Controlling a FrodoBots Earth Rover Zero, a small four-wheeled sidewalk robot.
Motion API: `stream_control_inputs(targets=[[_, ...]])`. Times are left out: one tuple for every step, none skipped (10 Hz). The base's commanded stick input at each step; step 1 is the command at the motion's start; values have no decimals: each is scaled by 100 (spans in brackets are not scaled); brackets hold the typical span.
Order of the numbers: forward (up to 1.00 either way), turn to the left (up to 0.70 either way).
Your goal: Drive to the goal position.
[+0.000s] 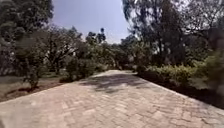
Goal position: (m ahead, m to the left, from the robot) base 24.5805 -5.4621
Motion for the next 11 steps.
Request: stream_control_inputs(targets=[[50, 0], [50, 0], [50, 0], [50, 0], [50, 0], [50, 0], [50, 0], [50, 0], [50, 0], [50, 0], [50, 0]])
